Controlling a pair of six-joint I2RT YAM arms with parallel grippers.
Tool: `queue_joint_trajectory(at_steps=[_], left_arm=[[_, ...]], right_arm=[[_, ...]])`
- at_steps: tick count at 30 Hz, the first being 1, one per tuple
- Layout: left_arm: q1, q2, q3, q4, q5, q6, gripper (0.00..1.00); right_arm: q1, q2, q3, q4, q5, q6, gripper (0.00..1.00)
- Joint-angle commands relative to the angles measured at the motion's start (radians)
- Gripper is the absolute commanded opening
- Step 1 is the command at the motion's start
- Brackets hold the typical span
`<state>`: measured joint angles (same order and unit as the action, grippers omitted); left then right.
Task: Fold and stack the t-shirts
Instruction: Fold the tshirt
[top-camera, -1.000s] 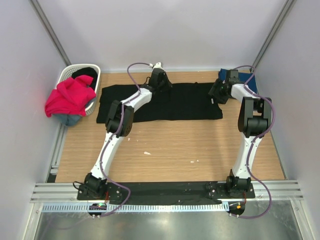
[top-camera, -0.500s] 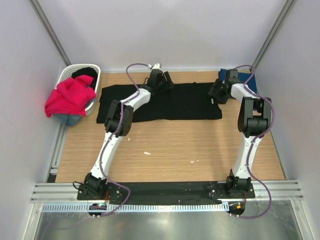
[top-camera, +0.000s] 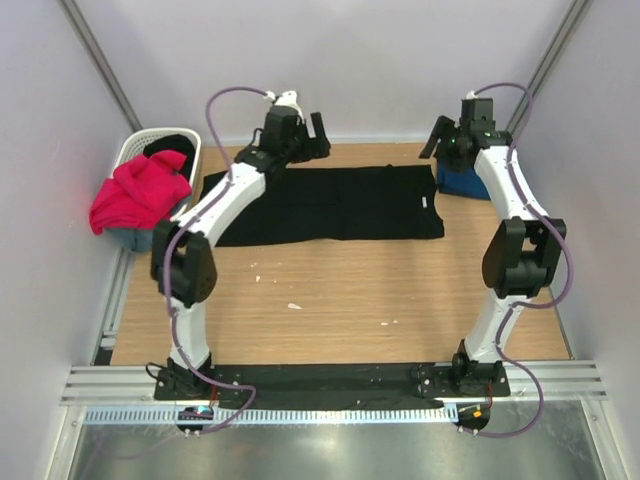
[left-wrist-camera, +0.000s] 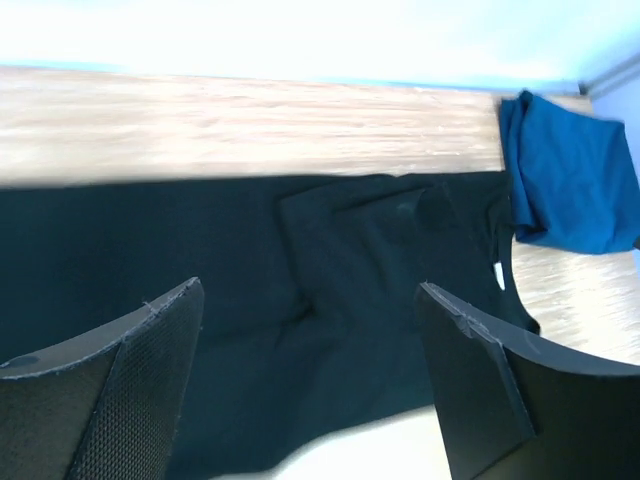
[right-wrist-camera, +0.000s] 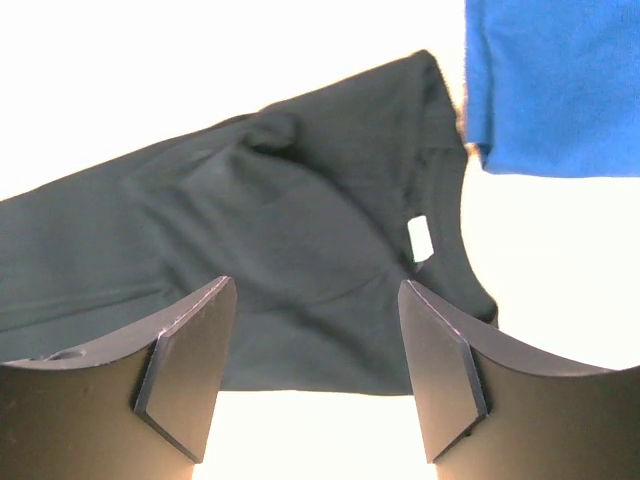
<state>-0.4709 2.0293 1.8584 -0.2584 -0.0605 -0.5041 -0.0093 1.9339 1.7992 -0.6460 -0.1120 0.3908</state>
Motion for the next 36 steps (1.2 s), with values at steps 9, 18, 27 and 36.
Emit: queue_joint_trajectory(at_steps=[9,18,27,36], left_arm=[[0.058,-0.403,-0.678,-0.19,-0.176,-0.206,0.79],[0.113,-0.423,-0.763,-0.15,-0.217,-0.186,0.76],[0.178,-0.365,-0.731,-0.104,-0.2,-0.16,0.76],[0.19,-0.323,-0.756,-0.084,-0.22,-0.154,0.74]], right_arm=[[0.065,-0.155,-0.445,0.098,0.107,0.06,0.66],[0.057,-0.02,-0.425,0.135,0.189,0.025,0.64],[-0.01,0.007,-0.494,0.146,0.278,0.034,0.59],[-0.044,-0.015,-0.446,0.12,0.19,0.025,0.59]])
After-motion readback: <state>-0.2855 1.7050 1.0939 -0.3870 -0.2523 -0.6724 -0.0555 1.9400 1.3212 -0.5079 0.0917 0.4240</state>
